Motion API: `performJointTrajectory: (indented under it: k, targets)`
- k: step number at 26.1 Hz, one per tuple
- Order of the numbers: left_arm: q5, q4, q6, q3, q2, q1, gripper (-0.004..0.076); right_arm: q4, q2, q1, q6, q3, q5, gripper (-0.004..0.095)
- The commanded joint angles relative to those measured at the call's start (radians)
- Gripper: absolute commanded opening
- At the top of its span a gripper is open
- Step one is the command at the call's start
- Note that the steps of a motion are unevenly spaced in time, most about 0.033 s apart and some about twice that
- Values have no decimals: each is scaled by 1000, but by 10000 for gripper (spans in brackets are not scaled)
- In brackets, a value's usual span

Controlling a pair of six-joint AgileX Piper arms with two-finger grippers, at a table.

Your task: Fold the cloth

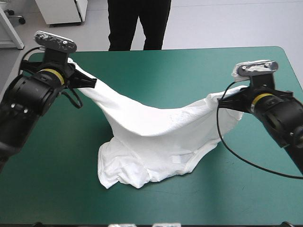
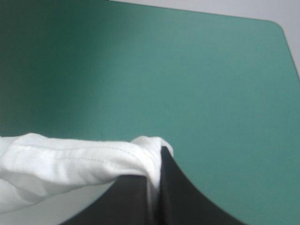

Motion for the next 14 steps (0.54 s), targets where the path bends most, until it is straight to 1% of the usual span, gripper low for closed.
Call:
performJointTrajectory:
  k: [1,2,4,6,8,10,11,12,13,14]
  targets:
    - [-181,-234,95,-17,78,162,0,-84,69,-9,53,3,-150,-17]
    - [-209,-313,145,-19,122,203,0,-103,101,-9,58,3,-178,-17]
    - [-247,-380,184,-23,187,244,0,-127,165,-28,91,3,-249,-17]
    - [-267,-391,187,-35,259,260,0,-94,230,-69,109,-14,-295,-17]
    - [-277,-387,187,-55,322,266,0,-34,297,-118,99,-50,-319,-17]
    - [-301,-387,183,-60,366,266,0,41,370,-165,24,-98,-332,-17]
    - [-330,-387,169,-60,389,266,0,79,400,-181,-18,-122,-332,-17]
    - [-366,-391,164,-60,431,266,0,162,483,-219,-124,-192,-325,-17]
    - [-374,-396,160,-60,448,266,0,193,513,-237,-157,-222,-317,-17]
    - [-378,-393,130,-60,490,266,0,257,583,-268,-199,-296,-299,-17]
